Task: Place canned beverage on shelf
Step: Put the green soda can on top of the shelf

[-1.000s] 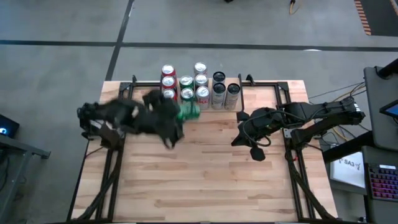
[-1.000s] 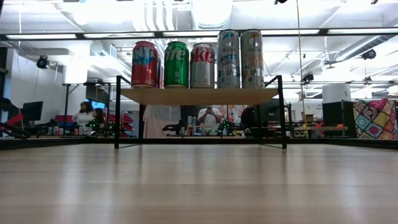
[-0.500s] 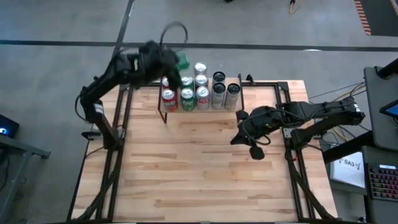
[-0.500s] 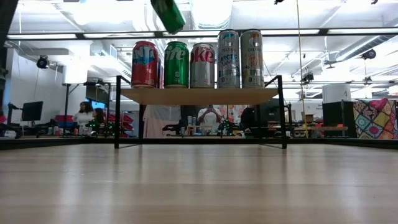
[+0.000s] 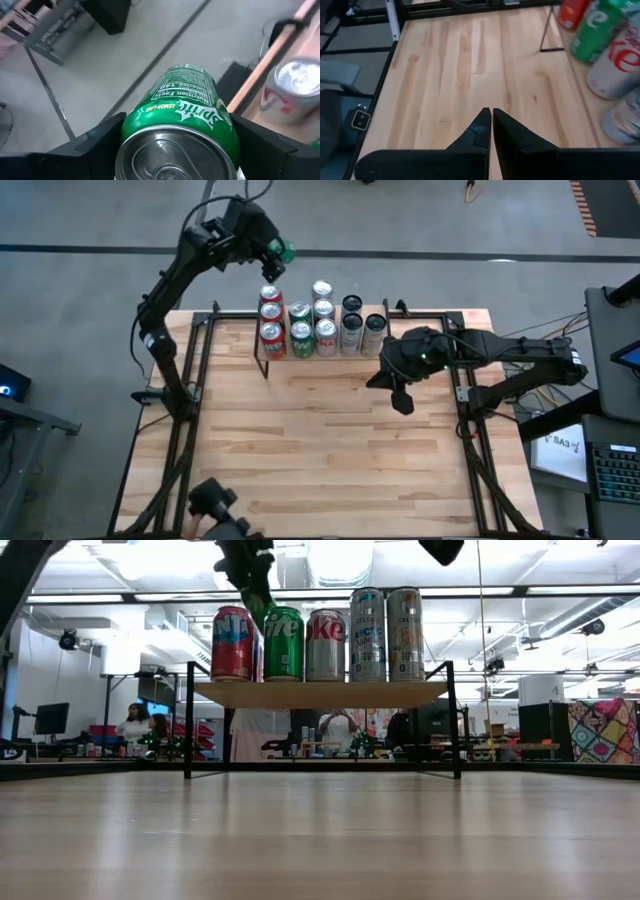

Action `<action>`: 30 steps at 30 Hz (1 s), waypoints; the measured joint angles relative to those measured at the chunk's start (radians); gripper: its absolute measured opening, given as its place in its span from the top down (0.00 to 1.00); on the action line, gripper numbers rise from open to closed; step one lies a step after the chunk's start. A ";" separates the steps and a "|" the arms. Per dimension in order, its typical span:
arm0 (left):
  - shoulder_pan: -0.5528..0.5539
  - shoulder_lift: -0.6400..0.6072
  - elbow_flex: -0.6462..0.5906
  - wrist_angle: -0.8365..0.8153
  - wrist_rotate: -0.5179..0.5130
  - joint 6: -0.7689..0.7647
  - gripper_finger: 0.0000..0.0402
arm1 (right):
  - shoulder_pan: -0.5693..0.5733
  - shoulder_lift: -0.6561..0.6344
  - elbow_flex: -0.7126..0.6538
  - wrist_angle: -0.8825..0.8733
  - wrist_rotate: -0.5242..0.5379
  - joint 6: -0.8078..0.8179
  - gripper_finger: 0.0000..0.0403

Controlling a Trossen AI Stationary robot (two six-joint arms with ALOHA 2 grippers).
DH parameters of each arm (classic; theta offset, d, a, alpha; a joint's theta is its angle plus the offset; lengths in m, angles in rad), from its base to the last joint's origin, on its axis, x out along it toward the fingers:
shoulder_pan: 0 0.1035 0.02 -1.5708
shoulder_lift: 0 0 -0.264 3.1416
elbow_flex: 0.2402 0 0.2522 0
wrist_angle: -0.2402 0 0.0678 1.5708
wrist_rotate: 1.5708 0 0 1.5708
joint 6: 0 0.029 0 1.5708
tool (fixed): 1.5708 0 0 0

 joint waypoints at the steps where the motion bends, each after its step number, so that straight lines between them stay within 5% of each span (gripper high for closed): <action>1: 0.005 0.012 0.000 -0.006 0.004 0.010 0.26 | -0.010 0.000 0.000 -0.004 0.000 0.005 0.98; 30: -0.067 0.144 0.000 -0.095 0.009 0.106 0.26 | -0.051 0.000 0.000 -0.039 -0.002 0.076 0.98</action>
